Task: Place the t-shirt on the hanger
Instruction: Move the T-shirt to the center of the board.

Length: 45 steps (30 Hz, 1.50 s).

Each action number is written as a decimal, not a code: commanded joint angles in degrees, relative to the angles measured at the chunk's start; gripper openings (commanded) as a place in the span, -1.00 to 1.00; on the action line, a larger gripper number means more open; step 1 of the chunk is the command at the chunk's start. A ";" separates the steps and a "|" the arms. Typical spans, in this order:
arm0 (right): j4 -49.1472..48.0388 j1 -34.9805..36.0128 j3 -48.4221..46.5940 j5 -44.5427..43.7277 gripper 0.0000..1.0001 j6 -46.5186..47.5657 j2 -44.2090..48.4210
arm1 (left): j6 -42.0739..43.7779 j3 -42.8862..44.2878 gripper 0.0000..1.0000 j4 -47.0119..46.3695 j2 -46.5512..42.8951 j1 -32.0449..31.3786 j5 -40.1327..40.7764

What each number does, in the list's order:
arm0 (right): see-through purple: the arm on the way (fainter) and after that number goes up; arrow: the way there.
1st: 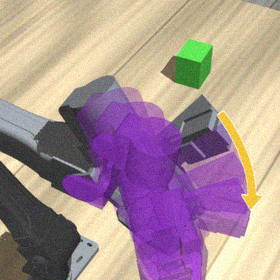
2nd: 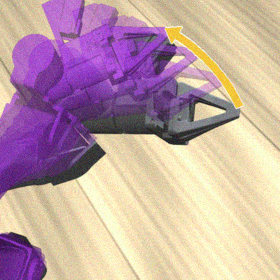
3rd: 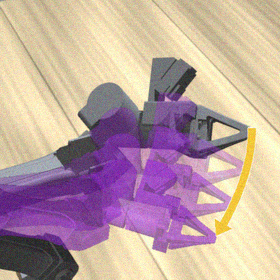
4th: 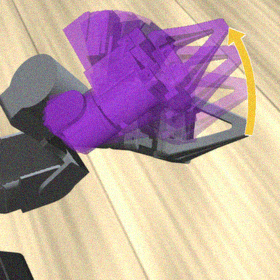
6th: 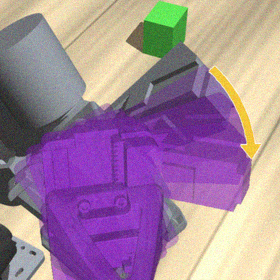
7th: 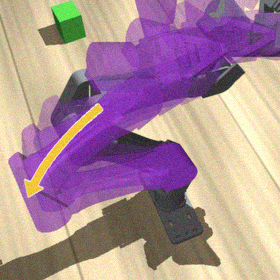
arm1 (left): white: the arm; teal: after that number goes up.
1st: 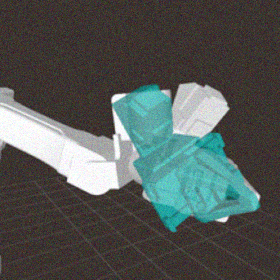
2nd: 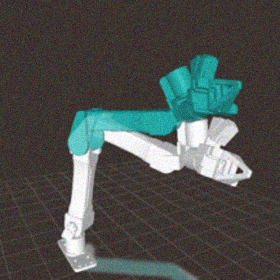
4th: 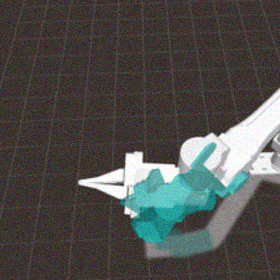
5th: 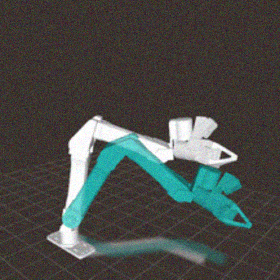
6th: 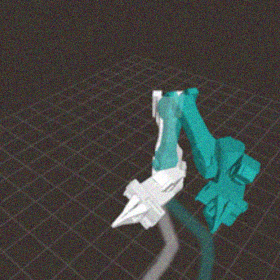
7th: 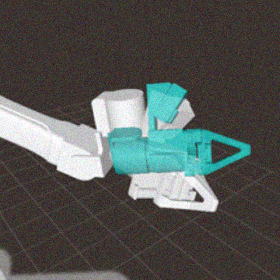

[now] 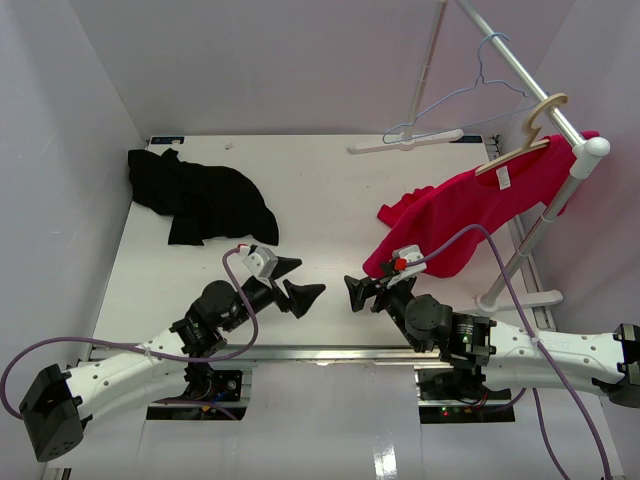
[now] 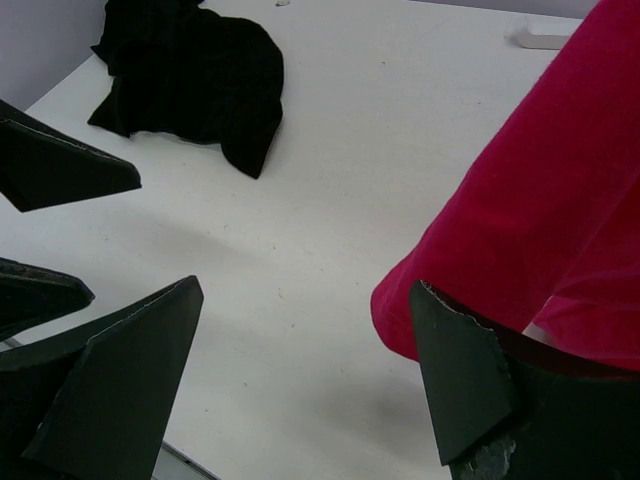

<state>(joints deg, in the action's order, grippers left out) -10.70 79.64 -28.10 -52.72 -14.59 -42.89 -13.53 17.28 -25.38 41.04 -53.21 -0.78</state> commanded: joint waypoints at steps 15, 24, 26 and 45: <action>-5.83 0.26 1.21 4.37 0.86 2.46 -0.87 | -40.73 24.64 0.55 39.34 26.64 32.21 31.52; -3.82 0.26 0.33 4.72 0.91 0.29 -1.32 | -43.93 29.92 0.19 40.96 40.13 53.07 23.23; -3.63 0.31 0.32 5.90 0.92 -0.30 -1.00 | -42.74 30.30 0.19 38.50 42.94 53.12 23.63; -2.51 0.32 0.35 7.15 0.94 -0.81 2.31 | -37.57 30.89 -1.00 27.91 47.25 55.55 7.45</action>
<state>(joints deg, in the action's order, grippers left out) -12.79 79.64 -27.07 -44.19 -14.83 -41.27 -51.10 49.19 4.78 96.00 6.42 15.26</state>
